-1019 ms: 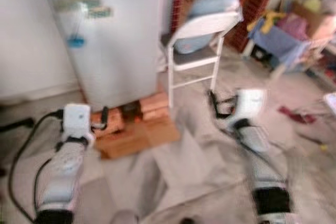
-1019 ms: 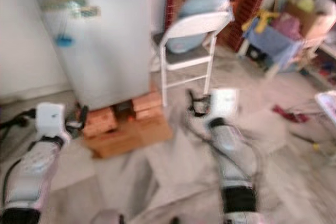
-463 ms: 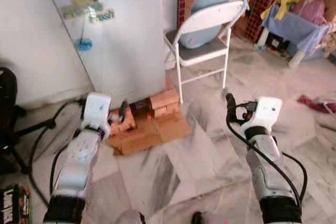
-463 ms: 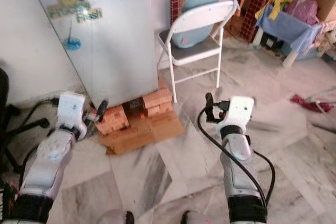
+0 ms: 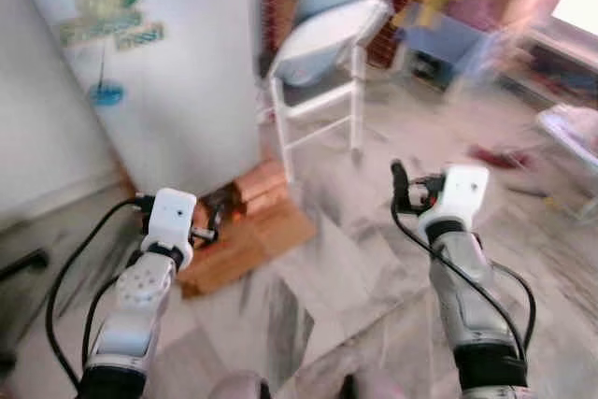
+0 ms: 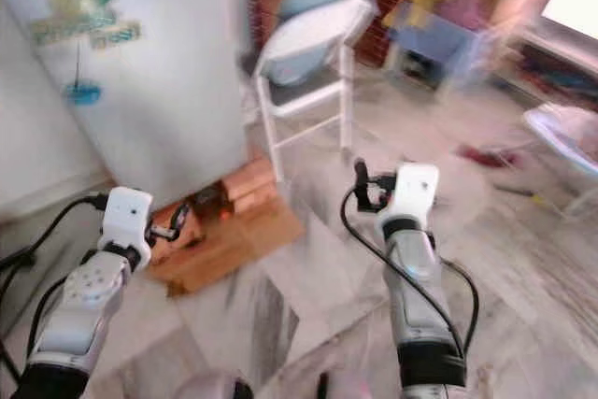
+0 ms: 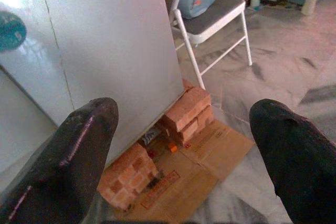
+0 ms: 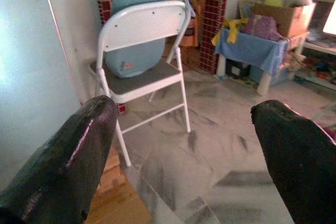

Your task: Restocking fridge

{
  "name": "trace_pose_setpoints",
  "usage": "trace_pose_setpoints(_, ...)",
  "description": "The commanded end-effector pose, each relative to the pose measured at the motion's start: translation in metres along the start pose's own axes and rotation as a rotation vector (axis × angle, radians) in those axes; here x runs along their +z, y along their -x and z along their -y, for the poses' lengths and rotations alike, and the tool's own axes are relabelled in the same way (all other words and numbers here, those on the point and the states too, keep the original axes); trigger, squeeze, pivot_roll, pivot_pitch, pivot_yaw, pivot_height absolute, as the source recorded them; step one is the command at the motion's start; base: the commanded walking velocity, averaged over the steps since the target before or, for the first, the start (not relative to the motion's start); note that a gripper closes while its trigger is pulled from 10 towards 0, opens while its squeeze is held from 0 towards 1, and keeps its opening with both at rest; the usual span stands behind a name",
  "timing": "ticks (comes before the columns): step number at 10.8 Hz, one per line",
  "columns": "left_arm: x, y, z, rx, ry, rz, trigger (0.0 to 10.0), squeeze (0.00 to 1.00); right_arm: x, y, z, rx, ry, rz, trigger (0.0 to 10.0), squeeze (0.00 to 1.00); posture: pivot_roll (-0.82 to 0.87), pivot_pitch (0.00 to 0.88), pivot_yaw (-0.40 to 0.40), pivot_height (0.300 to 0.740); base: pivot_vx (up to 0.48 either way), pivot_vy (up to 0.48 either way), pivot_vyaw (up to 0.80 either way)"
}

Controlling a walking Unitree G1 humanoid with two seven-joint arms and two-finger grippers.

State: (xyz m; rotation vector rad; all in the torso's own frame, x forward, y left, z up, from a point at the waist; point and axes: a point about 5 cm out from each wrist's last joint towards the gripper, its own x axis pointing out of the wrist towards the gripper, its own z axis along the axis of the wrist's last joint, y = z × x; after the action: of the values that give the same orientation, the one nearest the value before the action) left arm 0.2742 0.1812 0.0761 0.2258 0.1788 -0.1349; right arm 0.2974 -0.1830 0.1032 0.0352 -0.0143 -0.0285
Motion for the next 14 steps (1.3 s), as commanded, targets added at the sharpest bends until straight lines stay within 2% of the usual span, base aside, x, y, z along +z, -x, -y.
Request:
trace_pose_setpoints(1, 0.002, 0.0, 0.0, -0.001, -0.013, 0.002, 10.0, 0.0, -0.001, 0.0, 0.002, 0.004, 0.004, -0.005, 10.0, 0.0, 0.12, 0.072, 0.001, 0.74, 0.0, 0.48, 0.0)
trace_pose_setpoints(4, 0.001, 0.004, -0.006, 0.016, 0.013, 0.0, 10.0, 0.0, 0.0, 0.0, -0.001, 0.027, 0.006, -0.013, 10.0, 0.0, 0.12, 0.087, -0.011, 0.74, 0.0, 0.48, 0.0)
trace_pose_setpoints(7, 0.003, 0.004, -0.009, 0.021, 0.047, 0.008, 10.0, 0.0, 0.0, 0.0, 0.002, 0.031, 0.013, -0.015, 10.0, 0.0, 0.12, 0.087, -0.013, 0.74, 0.0, 0.475, -0.61)
trace_pose_setpoints(9, 0.006, 0.004, -0.011, 0.018, 0.014, 0.021, 10.0, 0.0, 0.0, 0.0, -0.001, 0.043, 0.013, -0.016, 10.0, 0.0, 0.12, 0.081, -0.017, 0.74, 0.161, 0.392, 0.0)
trace_pose_setpoints(11, 0.004, 0.003, -0.015, 0.055, 0.033, 0.003, 10.0, 0.0, 0.0, -0.002, -0.002, 0.049, 0.013, -0.014, 10.0, 0.0, 0.12, 0.077, -0.019, 0.74, 0.292, 0.379, 0.0)
trace_pose_setpoints(14, 0.006, 0.002, -0.016, 0.04, 0.011, 0.015, 10.0, 0.0, 0.003, -0.006, -0.001, 0.049, 0.016, -0.004, 10.0, 0.0, 0.13, 0.072, -0.022, 0.74, 0.0, 0.442, 0.0)
